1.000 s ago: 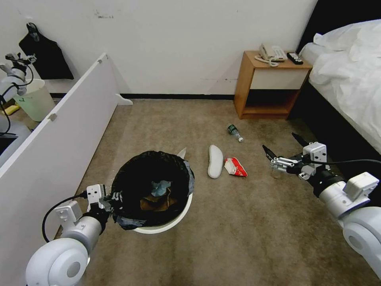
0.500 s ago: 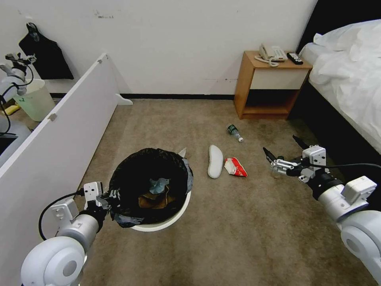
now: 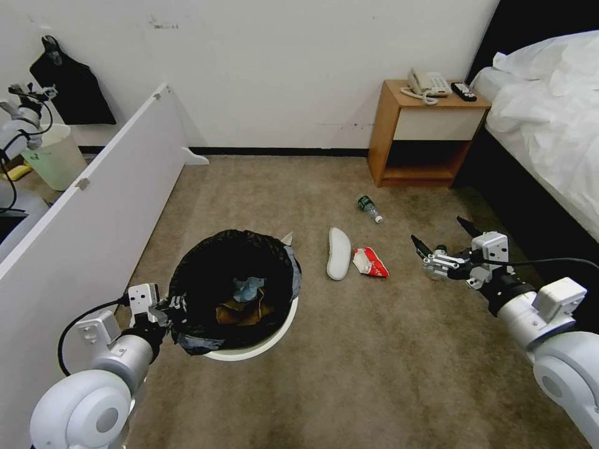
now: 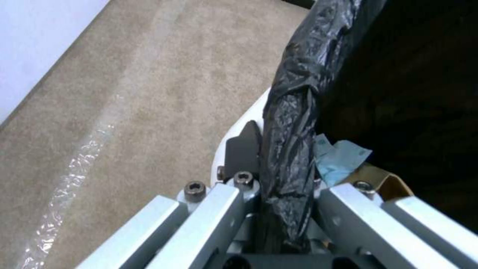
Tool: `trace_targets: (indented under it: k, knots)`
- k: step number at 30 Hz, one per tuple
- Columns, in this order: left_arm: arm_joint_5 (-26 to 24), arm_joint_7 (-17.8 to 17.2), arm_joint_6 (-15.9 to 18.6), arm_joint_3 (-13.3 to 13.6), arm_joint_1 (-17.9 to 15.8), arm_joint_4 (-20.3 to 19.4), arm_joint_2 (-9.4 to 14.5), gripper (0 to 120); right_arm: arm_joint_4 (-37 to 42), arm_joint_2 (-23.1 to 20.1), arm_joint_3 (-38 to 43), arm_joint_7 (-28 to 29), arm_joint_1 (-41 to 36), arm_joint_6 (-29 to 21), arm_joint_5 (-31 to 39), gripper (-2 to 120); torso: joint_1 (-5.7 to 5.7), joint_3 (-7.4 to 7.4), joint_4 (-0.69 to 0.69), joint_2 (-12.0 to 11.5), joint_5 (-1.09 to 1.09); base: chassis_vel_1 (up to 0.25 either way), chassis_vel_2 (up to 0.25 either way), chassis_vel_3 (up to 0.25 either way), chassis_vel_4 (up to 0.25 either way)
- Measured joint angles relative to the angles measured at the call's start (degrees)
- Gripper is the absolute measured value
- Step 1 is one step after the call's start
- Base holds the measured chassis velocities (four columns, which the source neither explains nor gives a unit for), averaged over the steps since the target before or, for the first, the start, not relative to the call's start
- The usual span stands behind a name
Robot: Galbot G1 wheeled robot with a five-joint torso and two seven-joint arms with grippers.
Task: Pick up the trash bin, then pick up the garbage from the floor and place it into the trash bin.
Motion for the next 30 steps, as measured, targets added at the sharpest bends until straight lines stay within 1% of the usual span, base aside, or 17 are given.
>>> trace_targets:
  k: [5, 9, 21, 22, 28, 30]
  knots:
    - [0.0, 0.0, 0.0, 0.0, 0.0, 0.1, 0.0, 1, 0.0, 0.1, 0.0, -0.1, -0.1, 0.0, -0.2, 100, 0.00, 0.00, 0.00, 0.0, 0.00, -0.022, 0.011, 0.008, -0.029]
    - [0.1, 0.1, 0.0, 0.0, 0.0, 0.2, -0.1, 1, -0.1, 0.2, 0.0, -0.2, -0.2, -0.1, -0.3, 100, 0.00, -0.01, 0.00, 0.0, 0.00, -0.112, 0.083, 0.068, -0.084]
    - [0.2, 0.2, -0.3, 0.2, -0.4, 0.5, -0.5, 1, -0.4, 0.1, 0.0, -0.5, -0.1, -0.3, -0.5, 100, 0.00, 0.01, 0.00, 0.0, 0.00, -0.190, 0.194, 0.196, -0.215]
    - [0.3, 0.2, -0.4, 0.1, -0.3, 0.6, -0.5, 1, -0.5, 0.1, -0.2, -0.6, 0.0, -0.3, -0.5, 100, 0.01, 0.03, 0.01, 0.0, 0.00, -0.181, 0.170, 0.168, -0.172]
    - [0.4, 0.2, -0.5, 0.1, -0.3, 0.7, -0.5, 1, -0.7, 0.2, -0.3, -0.7, 0.2, -0.3, -0.6, 100, 0.01, 0.01, 0.00, 0.0, -0.02, -0.172, 0.151, 0.163, -0.162]
    - [0.4, 0.2, -0.5, 0.1, -0.3, 0.7, -0.6, 1, -0.8, 0.2, -0.3, -0.8, 0.2, -0.2, -0.6, 100, 0.01, 0.01, 0.00, 0.0, 0.02, -0.138, 0.120, 0.143, -0.134]
